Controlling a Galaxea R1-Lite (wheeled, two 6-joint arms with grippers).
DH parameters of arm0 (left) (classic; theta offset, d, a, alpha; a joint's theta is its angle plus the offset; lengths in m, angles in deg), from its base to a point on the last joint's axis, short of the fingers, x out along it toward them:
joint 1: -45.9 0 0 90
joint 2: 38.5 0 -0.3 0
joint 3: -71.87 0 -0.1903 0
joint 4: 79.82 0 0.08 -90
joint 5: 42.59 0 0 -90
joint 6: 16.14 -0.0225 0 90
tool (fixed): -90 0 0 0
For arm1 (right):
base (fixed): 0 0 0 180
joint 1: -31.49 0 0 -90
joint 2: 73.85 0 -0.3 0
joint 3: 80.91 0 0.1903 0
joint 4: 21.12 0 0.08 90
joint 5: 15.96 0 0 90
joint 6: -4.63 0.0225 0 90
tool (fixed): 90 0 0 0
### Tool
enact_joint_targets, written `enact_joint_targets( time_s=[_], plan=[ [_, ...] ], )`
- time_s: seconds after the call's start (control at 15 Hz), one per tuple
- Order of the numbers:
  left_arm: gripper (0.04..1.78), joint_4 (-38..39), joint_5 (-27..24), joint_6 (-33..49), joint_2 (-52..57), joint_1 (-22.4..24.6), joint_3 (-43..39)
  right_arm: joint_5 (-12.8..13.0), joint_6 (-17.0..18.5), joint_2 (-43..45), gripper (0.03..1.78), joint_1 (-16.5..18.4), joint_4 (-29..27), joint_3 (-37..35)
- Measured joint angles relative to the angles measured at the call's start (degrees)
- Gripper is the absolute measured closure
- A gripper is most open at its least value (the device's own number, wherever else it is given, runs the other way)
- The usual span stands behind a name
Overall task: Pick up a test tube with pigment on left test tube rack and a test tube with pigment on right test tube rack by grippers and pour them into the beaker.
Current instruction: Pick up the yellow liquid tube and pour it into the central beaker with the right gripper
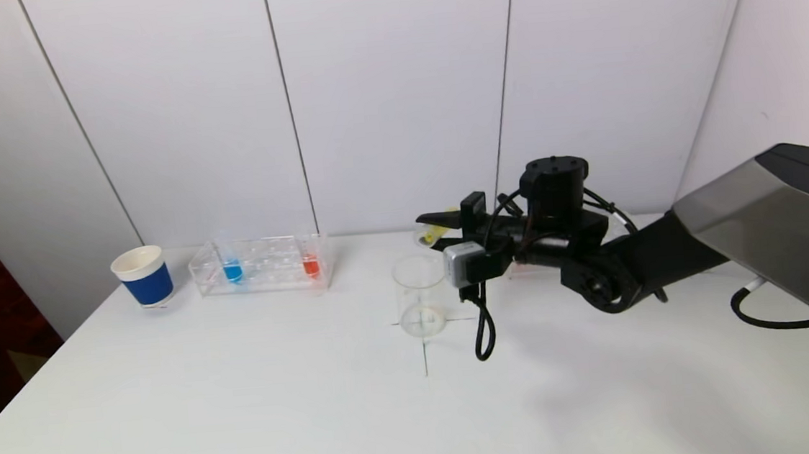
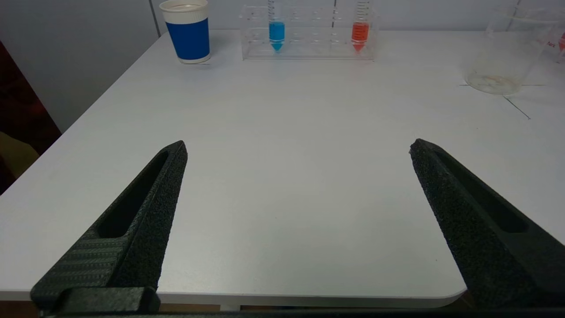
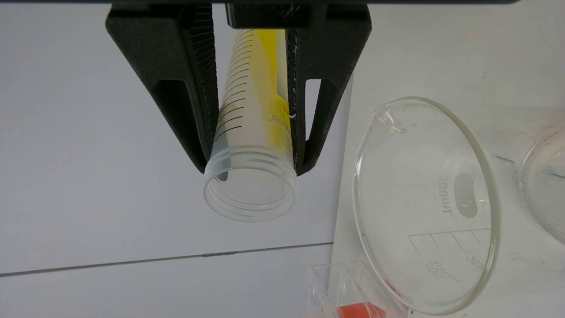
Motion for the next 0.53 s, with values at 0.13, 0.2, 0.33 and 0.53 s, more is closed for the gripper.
enact_joint_targets(
  time_s=[0.13,0.2,0.33,0.53],
  plan=[
    [0.06,0.0,0.0,0.0,0.0,0.0,0.0,0.2,-1.4,-0.4,1.31,0.1,-0.3,0.5],
    [0.06,0.0,0.0,0.0,0.0,0.0,0.0,0.3,-2.2,-0.6,1.31,0.2,-0.7,0.8],
    [0.06,0.0,0.0,0.0,0.0,0.0,0.0,0.5,-3.5,-0.9,1.31,0.2,-1.5,1.6],
    [0.06,0.0,0.0,0.0,0.0,0.0,0.0,0.5,-4.8,-1.2,1.31,0.3,-2.1,2.3]
  ],
)
